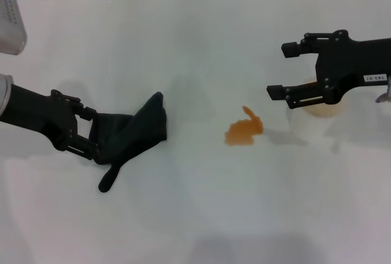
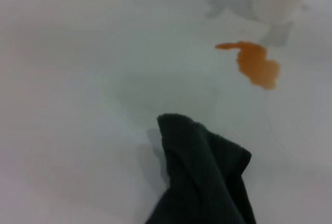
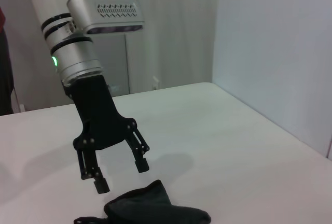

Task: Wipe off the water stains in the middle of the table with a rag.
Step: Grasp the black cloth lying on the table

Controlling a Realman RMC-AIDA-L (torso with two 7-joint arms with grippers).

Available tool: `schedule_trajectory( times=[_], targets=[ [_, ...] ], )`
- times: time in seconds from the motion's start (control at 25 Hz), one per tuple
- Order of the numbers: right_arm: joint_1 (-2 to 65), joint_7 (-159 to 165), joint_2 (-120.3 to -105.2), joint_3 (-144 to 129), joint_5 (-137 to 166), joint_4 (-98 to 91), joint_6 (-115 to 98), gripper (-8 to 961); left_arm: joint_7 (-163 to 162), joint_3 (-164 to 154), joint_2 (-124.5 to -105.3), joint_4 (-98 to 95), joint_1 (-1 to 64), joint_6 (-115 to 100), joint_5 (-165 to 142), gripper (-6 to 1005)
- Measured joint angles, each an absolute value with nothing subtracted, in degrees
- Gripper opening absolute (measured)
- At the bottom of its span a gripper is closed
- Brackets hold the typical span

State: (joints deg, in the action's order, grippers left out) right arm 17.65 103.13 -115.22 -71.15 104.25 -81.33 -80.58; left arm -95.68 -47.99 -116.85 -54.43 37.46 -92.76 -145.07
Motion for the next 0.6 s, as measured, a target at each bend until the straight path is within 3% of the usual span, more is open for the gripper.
schedule_trajectory(
  times=[0.6],
  targets=[
    [17.54, 103.04, -115.23, -71.48, 103.88, -81.40, -80.16, 855, -95.37, -48.72, -117.62, -54.56, 38.31, -88.37, -145.40, 846]
  ],
)
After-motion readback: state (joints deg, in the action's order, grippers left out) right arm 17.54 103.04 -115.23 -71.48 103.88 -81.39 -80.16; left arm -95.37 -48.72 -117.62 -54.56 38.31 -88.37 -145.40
